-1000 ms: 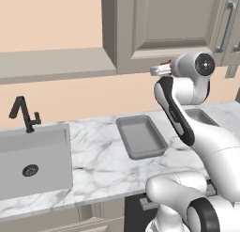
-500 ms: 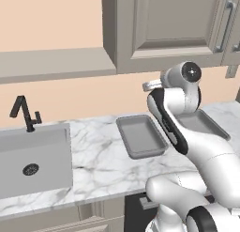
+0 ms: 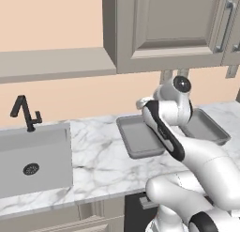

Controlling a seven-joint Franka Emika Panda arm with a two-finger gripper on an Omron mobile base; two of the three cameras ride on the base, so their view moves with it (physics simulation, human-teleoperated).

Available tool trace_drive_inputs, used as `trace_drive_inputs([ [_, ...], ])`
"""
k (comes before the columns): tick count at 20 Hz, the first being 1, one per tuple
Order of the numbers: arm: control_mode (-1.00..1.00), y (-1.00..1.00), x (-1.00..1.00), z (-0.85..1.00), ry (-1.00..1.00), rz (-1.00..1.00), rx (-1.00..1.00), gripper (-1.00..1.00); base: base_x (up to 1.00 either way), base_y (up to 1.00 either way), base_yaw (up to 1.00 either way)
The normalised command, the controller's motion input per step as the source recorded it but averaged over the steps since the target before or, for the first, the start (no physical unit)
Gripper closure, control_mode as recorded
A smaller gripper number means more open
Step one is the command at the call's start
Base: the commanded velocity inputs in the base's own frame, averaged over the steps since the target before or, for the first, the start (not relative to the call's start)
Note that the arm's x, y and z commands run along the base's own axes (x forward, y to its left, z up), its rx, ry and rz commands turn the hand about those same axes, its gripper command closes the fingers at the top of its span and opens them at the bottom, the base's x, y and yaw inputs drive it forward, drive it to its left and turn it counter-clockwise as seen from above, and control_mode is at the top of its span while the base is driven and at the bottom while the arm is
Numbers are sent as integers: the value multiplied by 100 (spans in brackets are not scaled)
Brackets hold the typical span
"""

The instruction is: Place one bell pepper and one chicken drumstick in each tupperware on the nearby counter, to pack two identical lunches.

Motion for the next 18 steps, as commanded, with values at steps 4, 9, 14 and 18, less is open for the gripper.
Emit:
trace_drive_inputs([
  [4,-100,19,1,-54,16,3,4,100,0,0,0],
  [9,-100,26,14,-47,23,1,0,100,0,0,0],
  [14,-100,16,28,-51,23,1,0,100,0,0,0],
  [18,-100,4,41,-36,8,0,0,100,0,0,0],
])
